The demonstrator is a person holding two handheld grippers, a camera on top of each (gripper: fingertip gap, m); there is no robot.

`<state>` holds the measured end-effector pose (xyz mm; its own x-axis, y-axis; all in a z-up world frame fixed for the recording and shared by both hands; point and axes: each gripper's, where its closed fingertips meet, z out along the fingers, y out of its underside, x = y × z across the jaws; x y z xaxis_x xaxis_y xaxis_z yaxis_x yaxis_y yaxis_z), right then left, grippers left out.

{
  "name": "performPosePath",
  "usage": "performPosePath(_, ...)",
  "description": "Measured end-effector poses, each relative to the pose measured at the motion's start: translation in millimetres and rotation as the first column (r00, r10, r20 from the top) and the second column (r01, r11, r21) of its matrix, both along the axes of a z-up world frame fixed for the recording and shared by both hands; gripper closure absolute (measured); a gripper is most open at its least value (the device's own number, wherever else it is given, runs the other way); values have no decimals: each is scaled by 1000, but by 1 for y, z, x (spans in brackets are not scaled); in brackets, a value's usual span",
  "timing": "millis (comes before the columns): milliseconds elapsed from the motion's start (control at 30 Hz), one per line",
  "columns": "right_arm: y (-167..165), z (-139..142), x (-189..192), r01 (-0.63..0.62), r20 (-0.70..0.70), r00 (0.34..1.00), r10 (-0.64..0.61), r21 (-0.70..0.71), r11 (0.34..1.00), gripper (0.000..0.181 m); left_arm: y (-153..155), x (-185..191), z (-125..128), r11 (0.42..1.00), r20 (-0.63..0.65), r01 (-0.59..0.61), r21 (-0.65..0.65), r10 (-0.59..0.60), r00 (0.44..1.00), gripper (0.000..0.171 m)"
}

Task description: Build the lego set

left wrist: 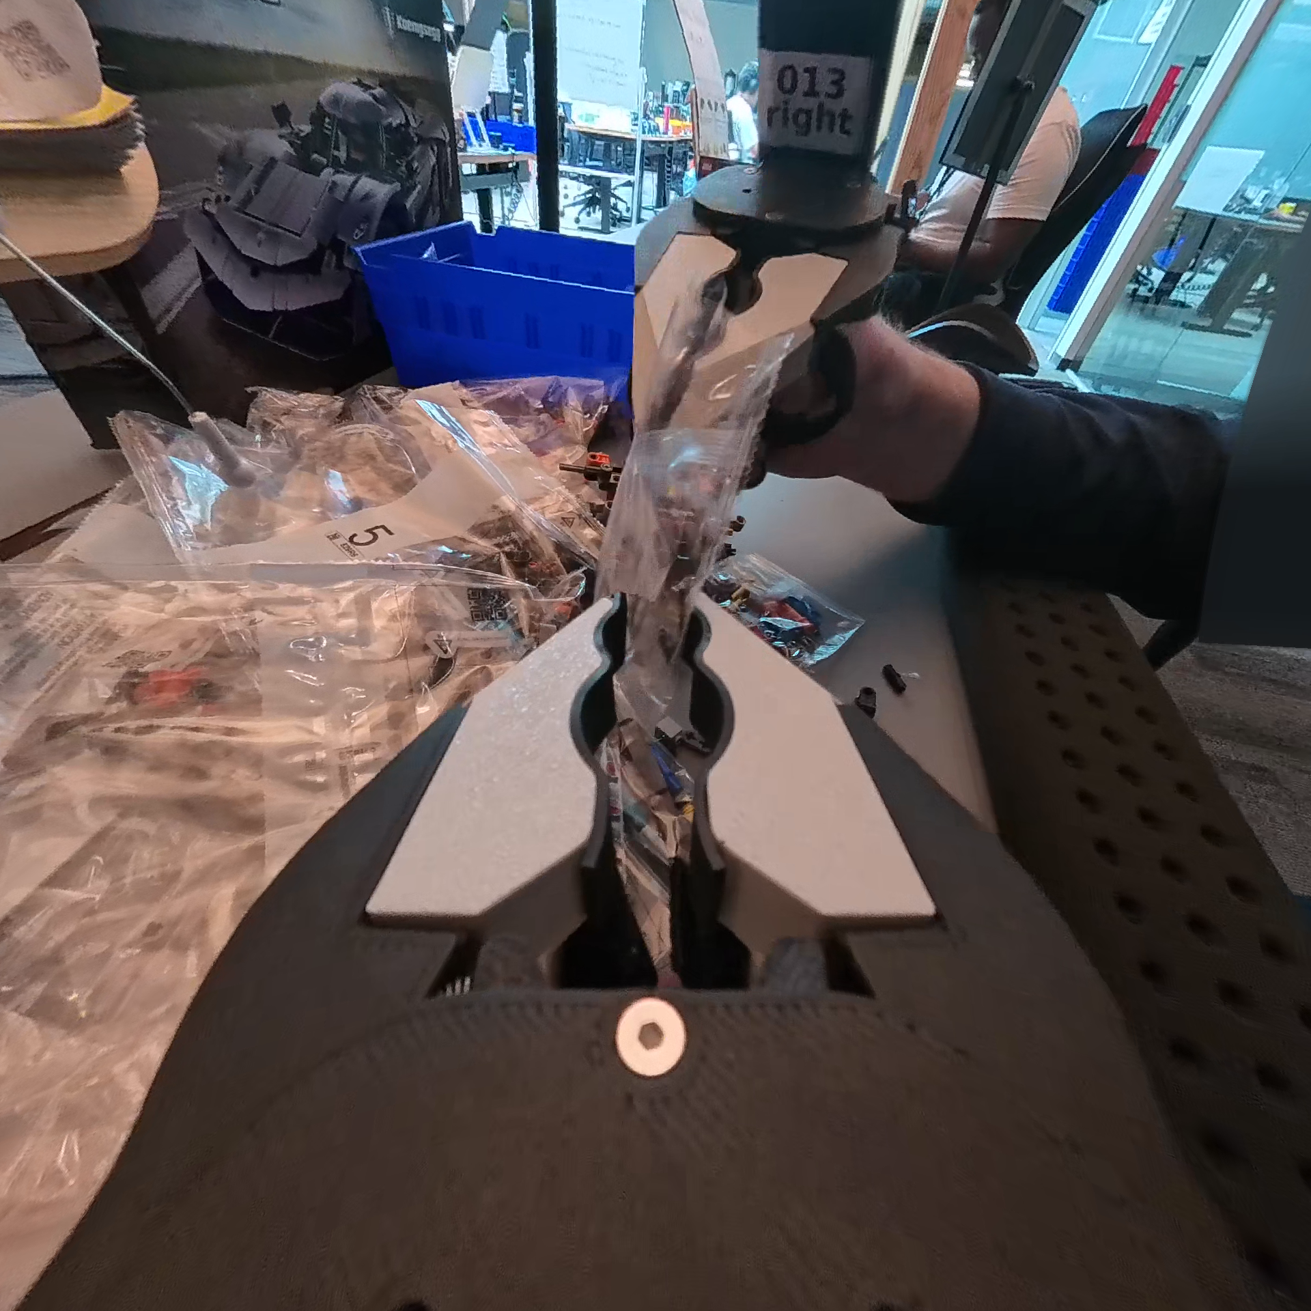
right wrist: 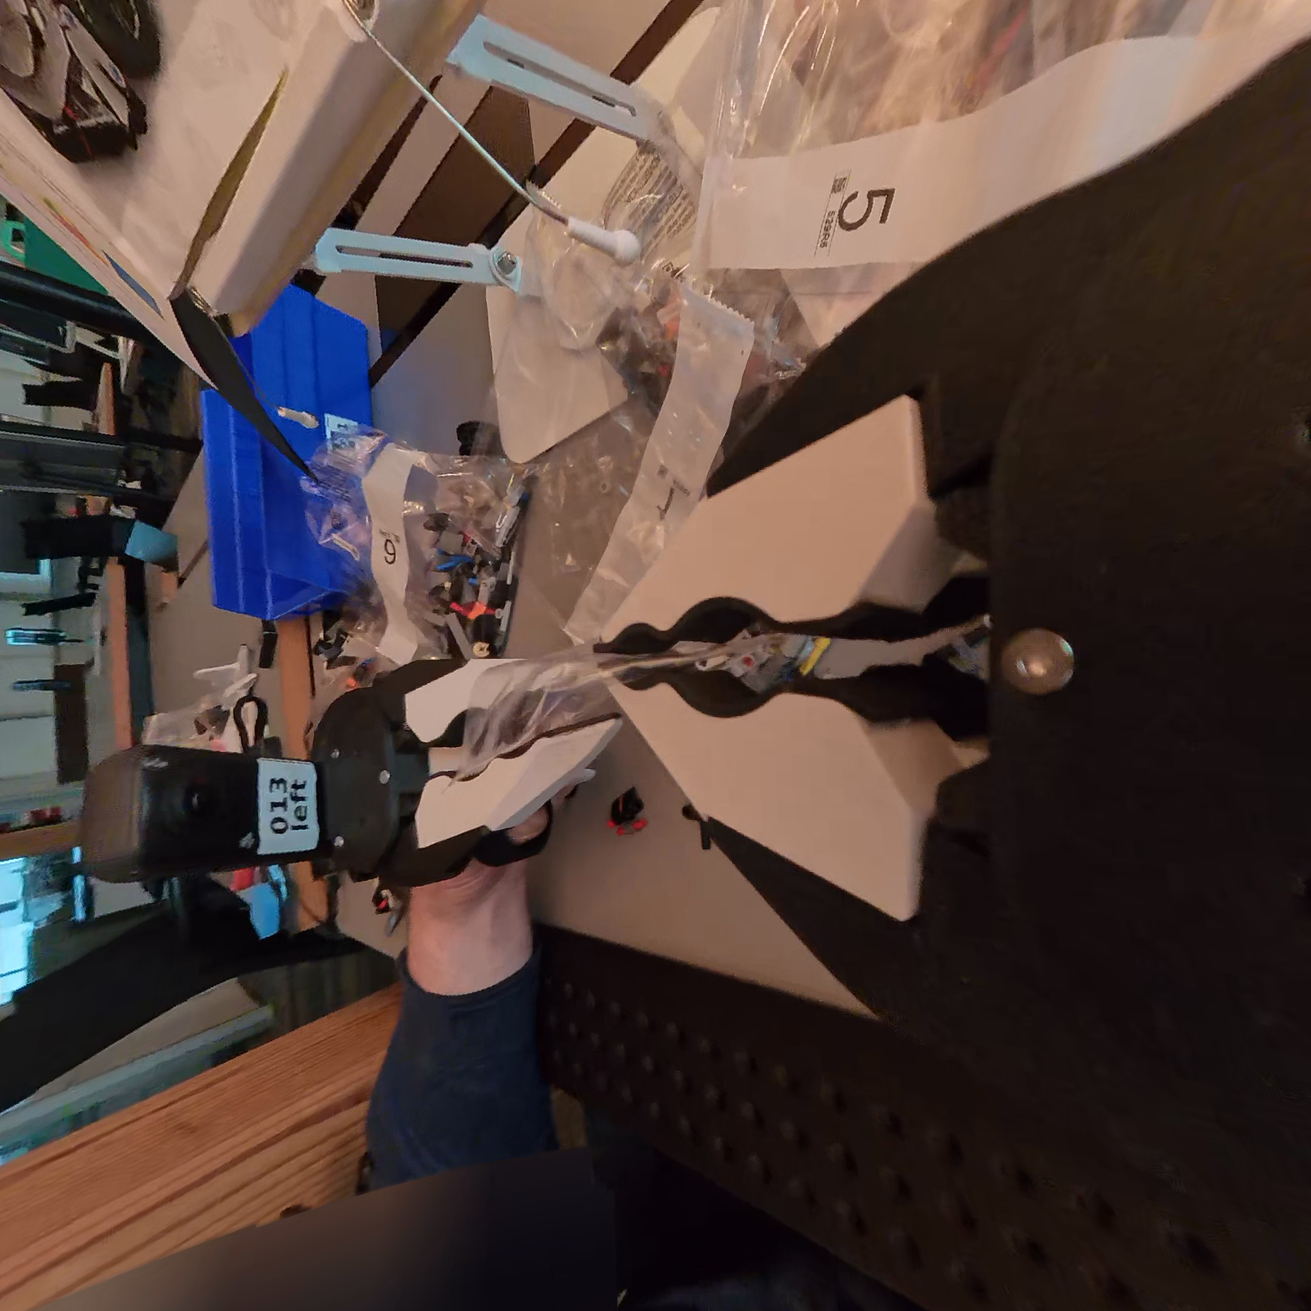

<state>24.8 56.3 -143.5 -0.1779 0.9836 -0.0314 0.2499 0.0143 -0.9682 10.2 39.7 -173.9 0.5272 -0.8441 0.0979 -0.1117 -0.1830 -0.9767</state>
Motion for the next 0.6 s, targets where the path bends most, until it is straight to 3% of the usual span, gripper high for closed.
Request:
performPosePath(233, -1, 5, 0, -13, -31, 999, 11, -50, 999, 181, 1, -3, 4, 1000, 16, -9, 11, 9, 1000, 171)
performPosePath(600, -8, 4, -1, -52, -26, 998, 51, -71, 996, 181, -1, -2, 5, 1000, 31, 5, 0, -5, 1000, 171)
